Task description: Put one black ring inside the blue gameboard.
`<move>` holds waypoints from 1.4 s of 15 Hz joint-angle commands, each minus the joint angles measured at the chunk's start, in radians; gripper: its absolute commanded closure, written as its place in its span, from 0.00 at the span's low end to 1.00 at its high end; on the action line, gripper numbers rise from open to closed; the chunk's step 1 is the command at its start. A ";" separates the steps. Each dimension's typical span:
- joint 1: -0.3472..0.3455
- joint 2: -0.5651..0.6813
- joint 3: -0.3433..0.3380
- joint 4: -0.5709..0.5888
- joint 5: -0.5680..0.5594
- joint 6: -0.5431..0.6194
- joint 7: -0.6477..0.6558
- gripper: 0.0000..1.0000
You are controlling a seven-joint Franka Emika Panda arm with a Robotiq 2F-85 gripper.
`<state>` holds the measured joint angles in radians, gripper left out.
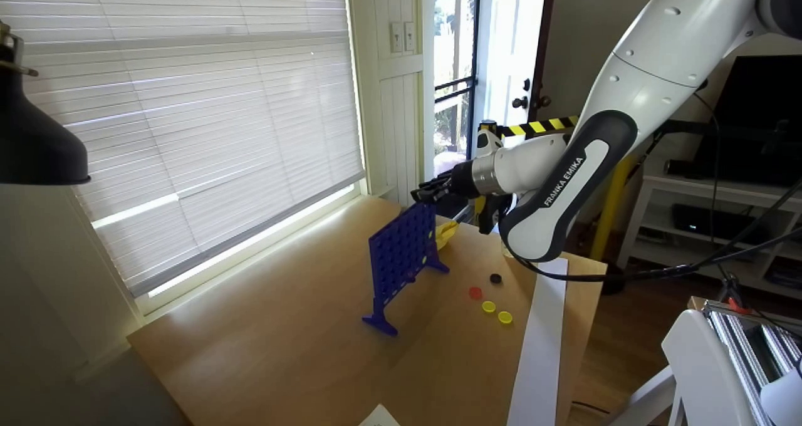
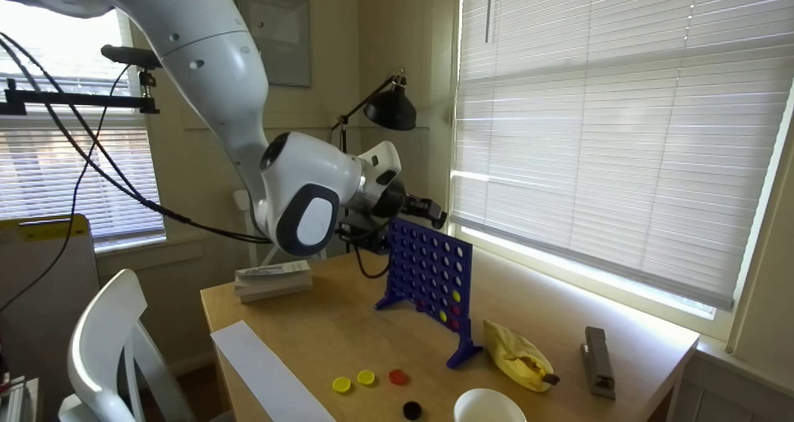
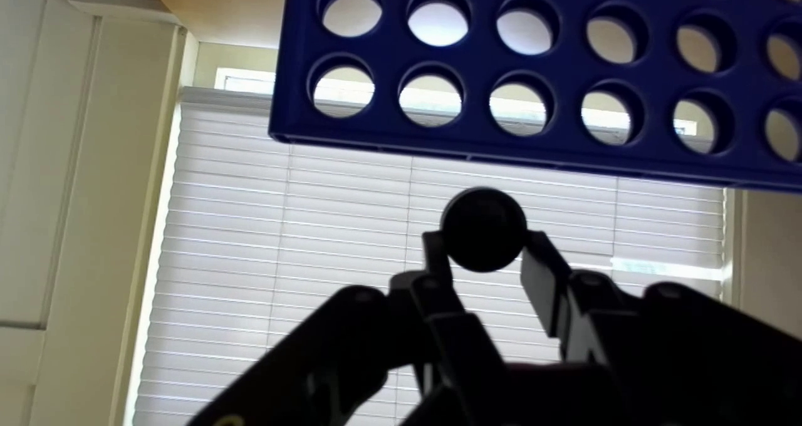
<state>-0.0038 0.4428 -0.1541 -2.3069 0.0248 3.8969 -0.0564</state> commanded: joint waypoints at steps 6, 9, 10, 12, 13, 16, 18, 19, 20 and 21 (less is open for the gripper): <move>-0.029 0.041 0.037 0.049 -0.014 -0.006 -0.012 0.91; -0.032 0.052 0.040 0.061 -0.016 -0.014 -0.010 0.91; -0.032 0.055 0.040 0.065 -0.016 -0.015 -0.011 0.91; -0.031 0.060 0.041 0.072 -0.015 -0.021 -0.012 0.91; -0.031 0.061 0.041 0.073 -0.016 -0.026 -0.011 0.91; -0.030 0.061 0.041 0.075 -0.014 -0.036 -0.013 0.91; -0.030 0.057 0.043 0.072 -0.015 -0.042 -0.010 0.91; -0.025 0.053 0.038 0.068 -0.007 -0.031 -0.019 0.41; -0.022 0.046 0.035 0.061 -0.002 -0.021 -0.024 0.40; -0.016 0.032 0.031 0.048 0.007 0.006 -0.032 0.34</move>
<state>-0.0130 0.4925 -0.1286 -2.2549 0.0241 3.8742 -0.0605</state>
